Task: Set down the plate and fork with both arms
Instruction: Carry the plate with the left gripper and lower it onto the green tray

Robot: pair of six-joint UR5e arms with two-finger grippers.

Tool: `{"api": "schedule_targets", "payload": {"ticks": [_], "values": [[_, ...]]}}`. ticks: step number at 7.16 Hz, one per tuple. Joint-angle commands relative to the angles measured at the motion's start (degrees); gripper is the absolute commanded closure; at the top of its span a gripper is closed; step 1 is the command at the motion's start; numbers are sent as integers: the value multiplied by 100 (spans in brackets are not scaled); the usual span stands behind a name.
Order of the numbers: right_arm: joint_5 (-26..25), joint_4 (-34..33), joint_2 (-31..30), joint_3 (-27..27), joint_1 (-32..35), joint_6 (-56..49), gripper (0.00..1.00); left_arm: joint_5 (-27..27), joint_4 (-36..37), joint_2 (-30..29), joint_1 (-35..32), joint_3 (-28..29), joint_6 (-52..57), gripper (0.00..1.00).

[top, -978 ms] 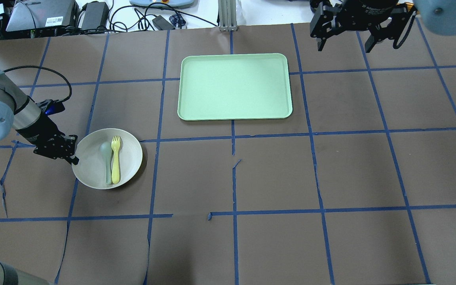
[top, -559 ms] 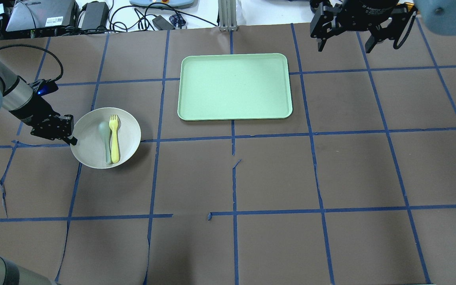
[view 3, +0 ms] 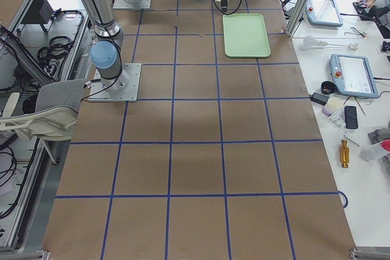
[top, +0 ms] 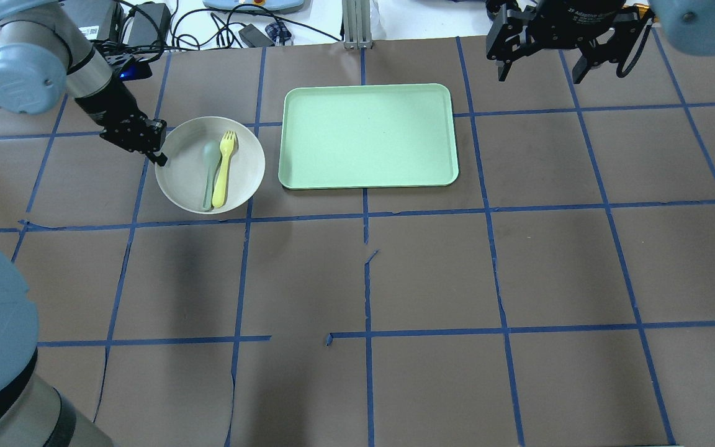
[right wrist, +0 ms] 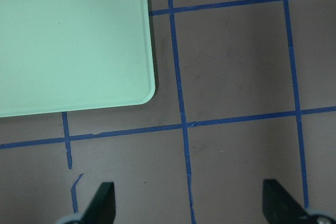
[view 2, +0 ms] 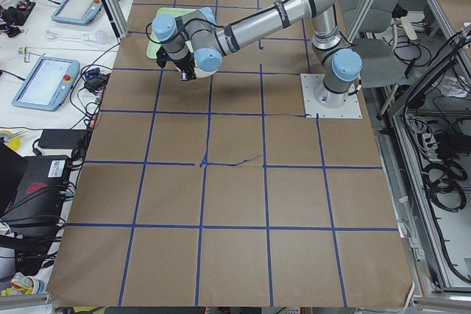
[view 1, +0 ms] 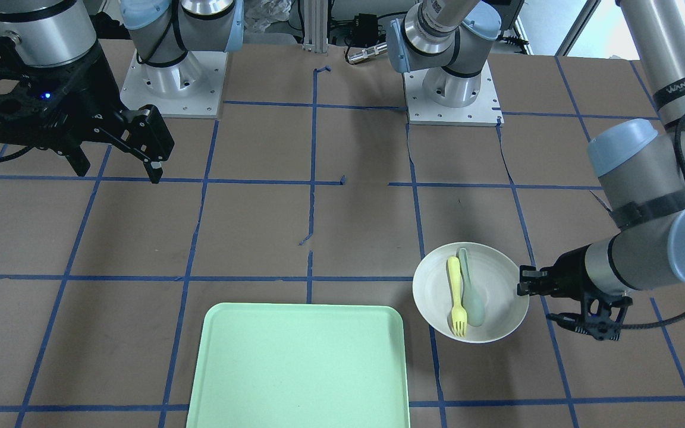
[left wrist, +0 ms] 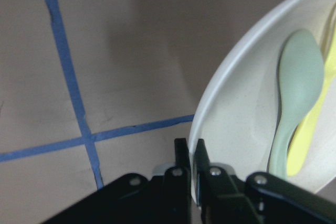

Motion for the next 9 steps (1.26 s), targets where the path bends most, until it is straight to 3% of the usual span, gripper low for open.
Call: {"api": "schedule_targets", "payload": {"ticks": [1, 3, 5, 9], "values": [[0, 0, 0, 0, 0, 1, 0, -446, -100, -581, -624, 899, -288, 100], [-9, 0, 0, 0, 0, 1, 0, -571, -109, -1214, -1142, 1760, -1023, 100], [-9, 0, 0, 0, 0, 1, 0, -940, -39, -1768, -1425, 2193, -1720, 100], [-9, 9, 0, 0, 0, 1, 0, -1038, 295, -2131, -1838, 2256, -2110, 100]]}}
